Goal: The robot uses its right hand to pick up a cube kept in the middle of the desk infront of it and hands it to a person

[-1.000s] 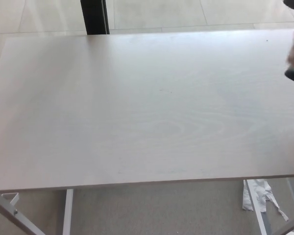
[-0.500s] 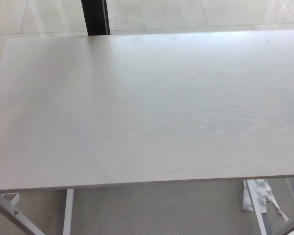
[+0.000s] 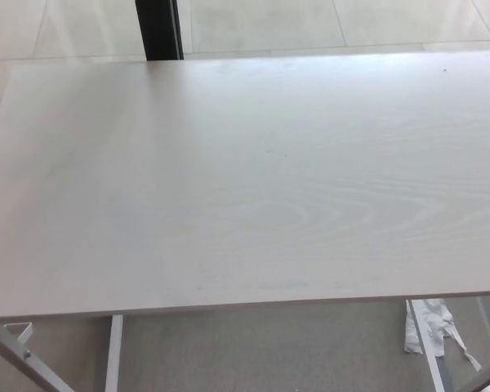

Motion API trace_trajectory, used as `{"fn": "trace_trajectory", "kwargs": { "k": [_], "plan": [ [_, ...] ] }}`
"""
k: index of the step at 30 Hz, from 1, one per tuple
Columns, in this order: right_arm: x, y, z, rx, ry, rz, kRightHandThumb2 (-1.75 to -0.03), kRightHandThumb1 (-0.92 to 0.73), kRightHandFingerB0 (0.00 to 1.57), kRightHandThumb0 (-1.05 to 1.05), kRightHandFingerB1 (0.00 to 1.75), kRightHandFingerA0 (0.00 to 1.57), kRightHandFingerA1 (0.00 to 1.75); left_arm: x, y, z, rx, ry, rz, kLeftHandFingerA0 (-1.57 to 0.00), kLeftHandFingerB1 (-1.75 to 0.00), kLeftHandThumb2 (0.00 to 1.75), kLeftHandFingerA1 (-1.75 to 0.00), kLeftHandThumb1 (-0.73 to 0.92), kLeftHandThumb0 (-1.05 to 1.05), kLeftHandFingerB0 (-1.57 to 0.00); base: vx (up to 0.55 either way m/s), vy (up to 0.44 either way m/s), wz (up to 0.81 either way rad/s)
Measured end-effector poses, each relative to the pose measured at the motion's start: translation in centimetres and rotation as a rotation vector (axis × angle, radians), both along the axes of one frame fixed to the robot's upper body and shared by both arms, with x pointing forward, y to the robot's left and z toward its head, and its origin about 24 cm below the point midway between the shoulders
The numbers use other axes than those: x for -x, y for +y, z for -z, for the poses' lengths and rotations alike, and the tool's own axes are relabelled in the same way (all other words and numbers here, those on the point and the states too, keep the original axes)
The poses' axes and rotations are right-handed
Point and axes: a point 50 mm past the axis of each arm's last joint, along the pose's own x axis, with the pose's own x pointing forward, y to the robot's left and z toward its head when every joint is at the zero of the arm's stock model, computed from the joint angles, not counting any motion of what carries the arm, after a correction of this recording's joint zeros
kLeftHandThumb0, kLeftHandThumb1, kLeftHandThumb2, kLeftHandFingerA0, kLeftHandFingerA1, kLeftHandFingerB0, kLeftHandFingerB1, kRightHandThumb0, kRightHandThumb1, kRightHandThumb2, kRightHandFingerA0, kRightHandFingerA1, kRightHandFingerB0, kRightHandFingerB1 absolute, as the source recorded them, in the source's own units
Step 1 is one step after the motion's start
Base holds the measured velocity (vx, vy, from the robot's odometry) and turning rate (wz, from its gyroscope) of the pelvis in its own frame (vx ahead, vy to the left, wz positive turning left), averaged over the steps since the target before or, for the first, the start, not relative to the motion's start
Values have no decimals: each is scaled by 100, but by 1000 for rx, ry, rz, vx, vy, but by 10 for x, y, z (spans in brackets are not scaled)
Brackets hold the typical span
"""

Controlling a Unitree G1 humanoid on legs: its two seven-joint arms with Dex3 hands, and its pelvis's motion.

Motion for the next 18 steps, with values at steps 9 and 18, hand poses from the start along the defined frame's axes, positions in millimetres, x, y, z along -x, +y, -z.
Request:
{"fn": "trace_trajectory", "kwargs": {
  "k": [9,18],
  "plan": [
    [47,-35,37,-269,-185,365,-59,-65,52,-46,65,63,112,1,0,0,0,4,-1,-58,-45,63,-58,75,-60,-44,0,0,0],
    [104,-33,103,-576,-117,630,-59,-65,20,-51,38,47,81,11,1,2,6,50,-14,-44,-54,98,-63,60,-65,-32,0,0,0]
  ]
}}
